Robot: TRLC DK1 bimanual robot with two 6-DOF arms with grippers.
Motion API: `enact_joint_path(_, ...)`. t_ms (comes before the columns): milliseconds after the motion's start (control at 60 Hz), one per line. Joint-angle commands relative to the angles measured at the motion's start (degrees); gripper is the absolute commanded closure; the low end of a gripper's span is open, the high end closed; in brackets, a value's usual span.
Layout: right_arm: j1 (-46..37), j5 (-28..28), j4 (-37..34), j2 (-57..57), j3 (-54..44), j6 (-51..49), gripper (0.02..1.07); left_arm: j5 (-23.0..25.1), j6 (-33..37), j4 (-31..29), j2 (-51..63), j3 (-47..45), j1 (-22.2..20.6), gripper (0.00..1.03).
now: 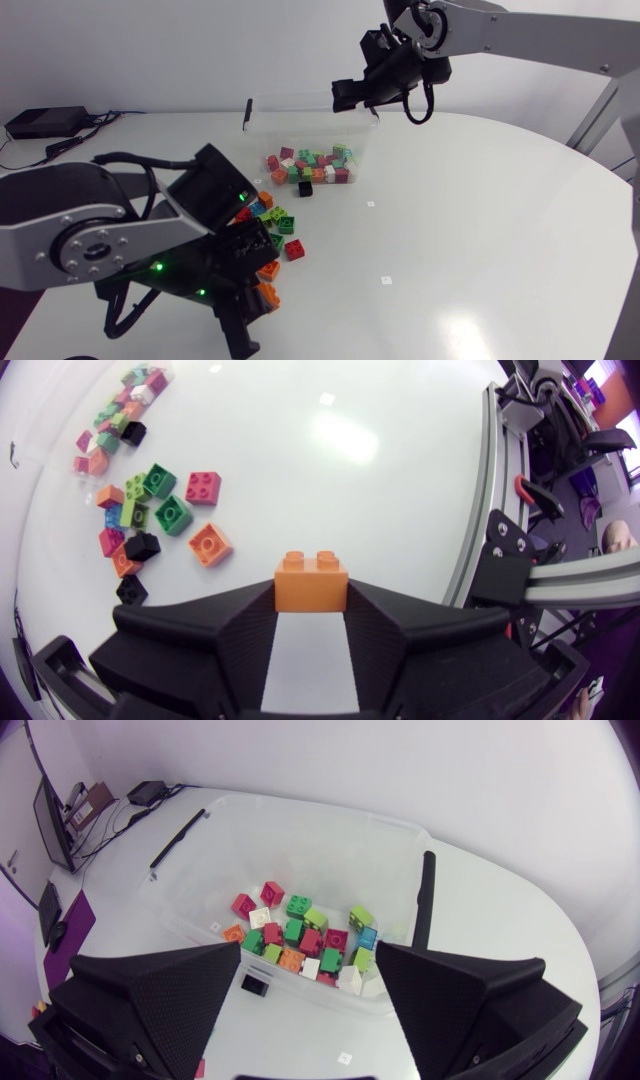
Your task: Place the duplo bricks in the container
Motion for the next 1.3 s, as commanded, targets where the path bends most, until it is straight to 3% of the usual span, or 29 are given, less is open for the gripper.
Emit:
enact_joint_path(0, -0.2, 0.1, -0.3, -4.4, -3.3, 0.7, 0.07, 0.6, -0.6, 1.0, -0.7, 2.4, 1.6, 0.71)
enact_joint_path(533, -0.8, 0.3, 2.4, -20.0, -22.1, -1.2, 0.07, 0.6, -4.0, 13.7, 6.1, 15.8, 14.4, 0.71)
enact_joint_path(933, 2.8, 1.1, 4.6, -29.8, -38.0, -2.2, 0.07, 0.5, -6.4, 23.8, 16.0, 25.3, 19.8, 0.71)
enact_joint_path(1283, 6.9, 1.2, 5.8, -33.9, -46.9, -3.3, 0.07, 0.6, -9.6, 27.2, 24.1, 33.5, 23.2, 0.71)
